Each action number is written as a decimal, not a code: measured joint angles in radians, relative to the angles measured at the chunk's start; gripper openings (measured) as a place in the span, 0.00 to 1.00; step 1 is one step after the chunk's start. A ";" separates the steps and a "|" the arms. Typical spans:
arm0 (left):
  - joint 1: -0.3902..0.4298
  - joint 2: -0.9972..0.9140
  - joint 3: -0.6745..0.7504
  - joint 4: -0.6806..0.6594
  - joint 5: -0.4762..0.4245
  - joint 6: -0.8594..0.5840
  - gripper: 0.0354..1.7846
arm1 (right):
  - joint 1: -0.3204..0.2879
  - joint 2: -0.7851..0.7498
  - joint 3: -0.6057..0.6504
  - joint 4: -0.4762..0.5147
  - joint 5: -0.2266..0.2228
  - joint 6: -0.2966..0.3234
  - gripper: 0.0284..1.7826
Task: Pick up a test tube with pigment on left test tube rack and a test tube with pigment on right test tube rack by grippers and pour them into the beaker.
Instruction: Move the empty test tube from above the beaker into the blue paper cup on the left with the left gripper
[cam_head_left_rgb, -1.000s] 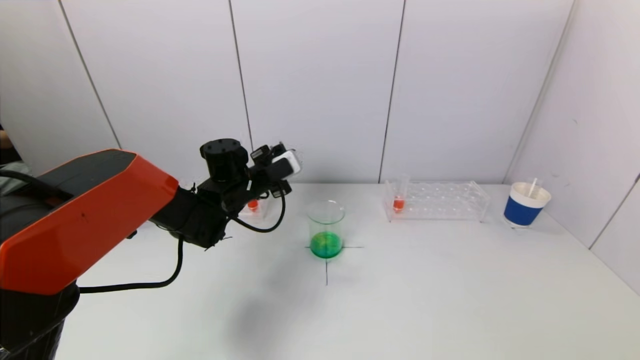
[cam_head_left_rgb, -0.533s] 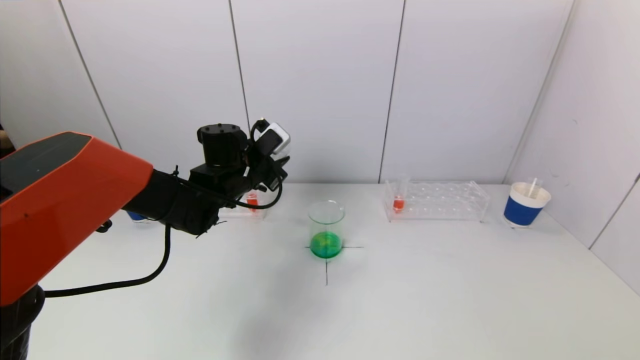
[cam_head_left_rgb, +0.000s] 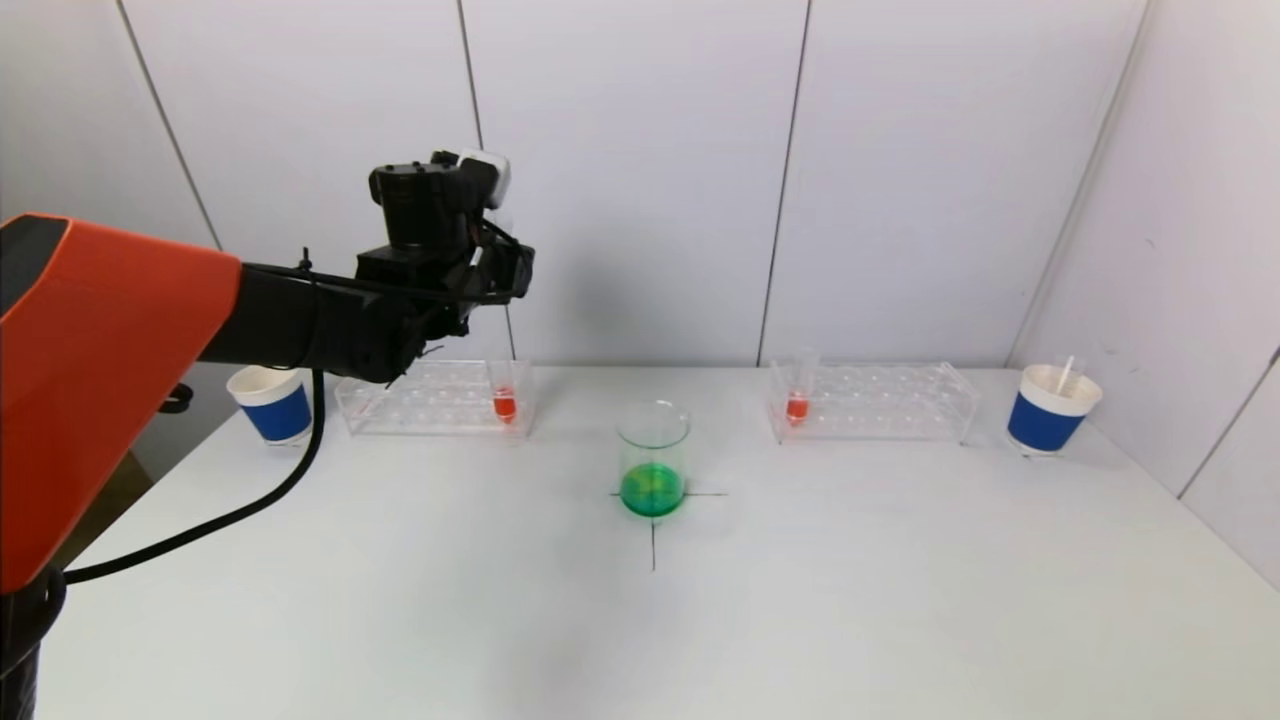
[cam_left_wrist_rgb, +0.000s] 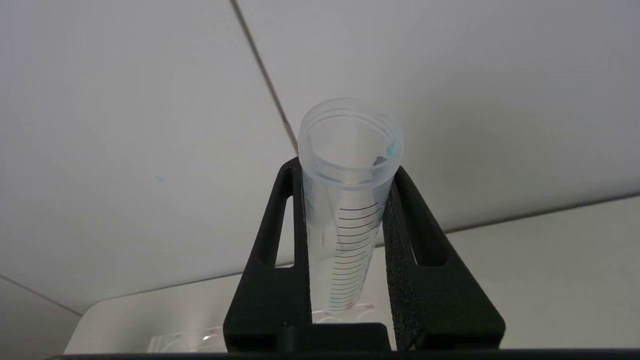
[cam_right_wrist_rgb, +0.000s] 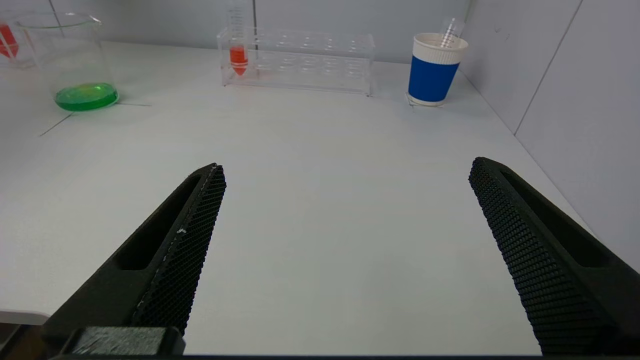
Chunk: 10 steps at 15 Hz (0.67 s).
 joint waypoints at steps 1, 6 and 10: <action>0.017 0.000 -0.030 0.009 0.013 -0.002 0.23 | 0.000 0.000 0.000 0.000 0.000 0.000 0.99; 0.103 -0.002 -0.106 0.054 0.111 -0.006 0.23 | 0.000 0.000 0.000 0.000 0.000 0.000 0.99; 0.168 0.000 -0.139 0.091 0.165 -0.084 0.23 | 0.000 0.000 0.000 0.000 0.000 0.000 0.99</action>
